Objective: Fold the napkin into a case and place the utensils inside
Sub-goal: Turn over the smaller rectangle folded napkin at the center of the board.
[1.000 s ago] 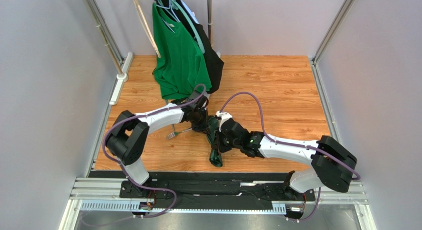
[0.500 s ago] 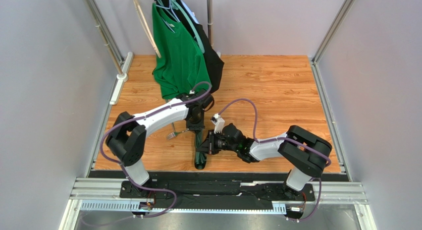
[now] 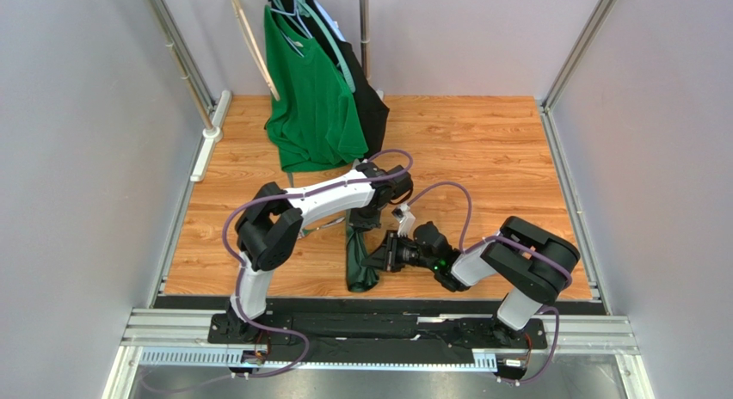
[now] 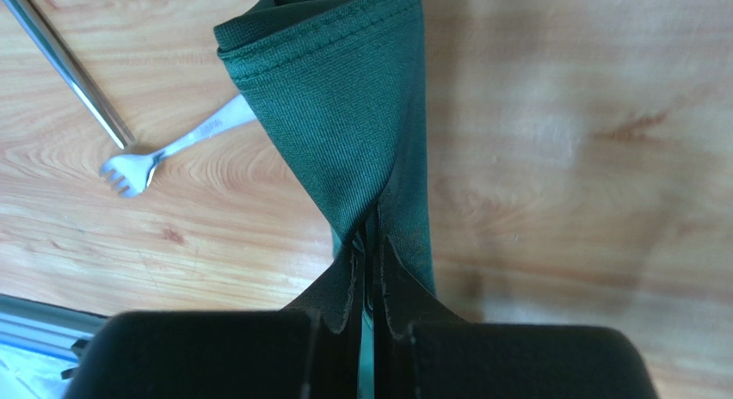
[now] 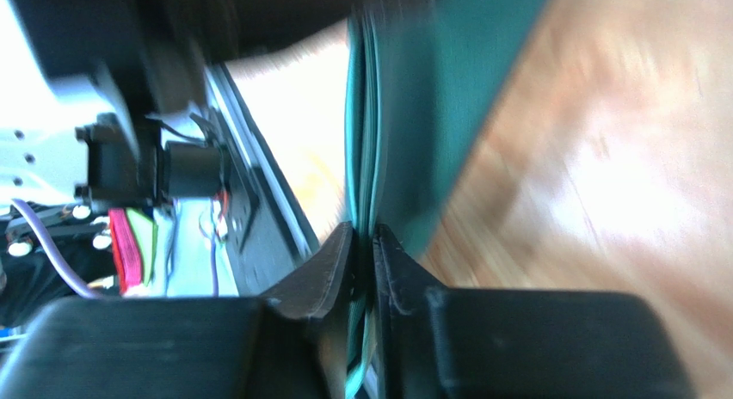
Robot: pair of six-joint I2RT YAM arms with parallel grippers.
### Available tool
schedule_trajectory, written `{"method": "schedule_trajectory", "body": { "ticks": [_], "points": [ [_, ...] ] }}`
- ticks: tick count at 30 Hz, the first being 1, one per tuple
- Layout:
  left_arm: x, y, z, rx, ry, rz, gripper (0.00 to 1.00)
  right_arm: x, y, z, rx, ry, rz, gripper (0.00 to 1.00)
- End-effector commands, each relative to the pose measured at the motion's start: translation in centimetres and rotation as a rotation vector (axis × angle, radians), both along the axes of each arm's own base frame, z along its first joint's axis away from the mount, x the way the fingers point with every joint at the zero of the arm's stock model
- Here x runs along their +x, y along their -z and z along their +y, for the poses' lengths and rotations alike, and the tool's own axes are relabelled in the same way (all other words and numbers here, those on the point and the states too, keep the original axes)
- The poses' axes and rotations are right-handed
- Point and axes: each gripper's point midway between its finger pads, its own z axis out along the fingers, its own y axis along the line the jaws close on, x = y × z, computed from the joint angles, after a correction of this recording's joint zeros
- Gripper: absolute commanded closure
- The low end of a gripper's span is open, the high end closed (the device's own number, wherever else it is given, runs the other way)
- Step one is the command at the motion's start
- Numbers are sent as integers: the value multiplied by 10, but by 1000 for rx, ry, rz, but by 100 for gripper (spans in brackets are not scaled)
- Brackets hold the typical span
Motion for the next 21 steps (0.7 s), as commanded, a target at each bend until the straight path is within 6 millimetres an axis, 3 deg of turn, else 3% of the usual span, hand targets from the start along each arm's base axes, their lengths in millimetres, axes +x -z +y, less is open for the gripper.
{"method": "schedule_trajectory", "body": {
  "ticks": [1, 5, 6, 8, 9, 10, 11, 12, 14, 15, 17, 21],
  "points": [
    [37, -16, -5, 53, -39, -154, 100, -36, 10, -19, -20, -109, 62, 78],
    [38, -20, -16, 93, -29, -168, 100, -34, 23, -40, -112, -61, 80, 64],
    [40, -20, -23, 95, -25, -179, 100, -38, 34, -51, -170, -40, 108, 62],
    [39, -18, -28, 109, -18, -173, 96, -34, 24, -58, -188, -2, 80, 57],
    [42, -16, -34, 107, -14, -176, 96, -35, 37, -74, -278, 41, 114, 56],
    [40, -15, -39, 108, -8, -181, 93, -29, 21, -76, -273, 63, 66, 52],
    [42, -18, -47, 95, 0, -190, 85, -27, 18, -82, -298, 90, 58, 51],
    [42, -10, -51, 110, 12, -180, 85, -28, 32, -103, -405, 143, 84, 50],
    [41, -6, -55, 135, 25, -170, 85, -22, 14, -115, -412, 203, 40, 48],
    [44, -2, -61, 139, 26, -171, 85, -22, 20, -130, -467, 255, 55, 48],
    [41, 1, -63, 171, 41, -160, 85, -18, 10, -142, -435, 344, 47, 48],
    [37, -1, -73, 186, 59, -191, 82, -17, 9, -167, -400, 496, 69, 49]
  ]
}}
